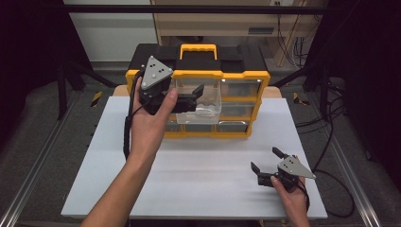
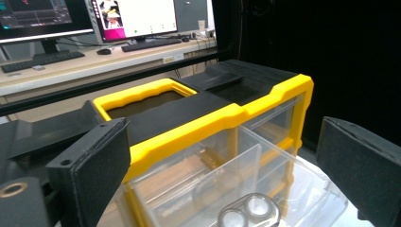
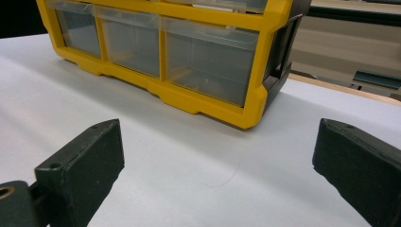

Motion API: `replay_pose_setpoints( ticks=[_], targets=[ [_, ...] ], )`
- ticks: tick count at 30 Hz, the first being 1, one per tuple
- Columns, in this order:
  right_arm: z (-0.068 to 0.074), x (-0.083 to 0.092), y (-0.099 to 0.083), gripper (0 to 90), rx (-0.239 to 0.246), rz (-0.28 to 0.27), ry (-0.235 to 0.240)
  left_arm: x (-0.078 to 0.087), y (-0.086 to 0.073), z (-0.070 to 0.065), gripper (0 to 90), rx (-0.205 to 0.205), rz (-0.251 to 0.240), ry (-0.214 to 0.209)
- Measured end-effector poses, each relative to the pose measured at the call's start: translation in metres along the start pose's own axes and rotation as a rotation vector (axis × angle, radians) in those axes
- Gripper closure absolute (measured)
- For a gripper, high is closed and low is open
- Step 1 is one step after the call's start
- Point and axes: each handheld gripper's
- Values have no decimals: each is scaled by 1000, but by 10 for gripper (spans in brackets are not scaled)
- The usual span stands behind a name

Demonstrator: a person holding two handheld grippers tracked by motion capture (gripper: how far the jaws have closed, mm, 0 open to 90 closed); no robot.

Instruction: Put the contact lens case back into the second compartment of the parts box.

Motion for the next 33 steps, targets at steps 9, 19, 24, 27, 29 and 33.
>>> replay_pose_setpoints(
  ticks=[9,19,24,27,29,33],
  targets=[
    [1,1,0,32,3,-3,4,8,-12,15,36,19,2,19],
    [2,0,0,32,5,3,4,15,-31,35,37,25,1,38],
    [3,0,1,32,12,4,4,22,-44,45,40,33,5,40],
    [4,-1,1,32,22,5,6,25,-50,50,39,50,-9,31],
    [4,-1,1,32,22,5,6,29,-53,54,38,67,-25,31],
    [3,-1,0,32,23,6,5,35,-53,53,39,53,-46,2]
  ],
)
Point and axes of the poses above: each handheld gripper's, and its own axes: x roughly backward along the jaws, y roughly out of its top, z roughly to its left, and after that the axes turned 14 degrees about x, right-handed
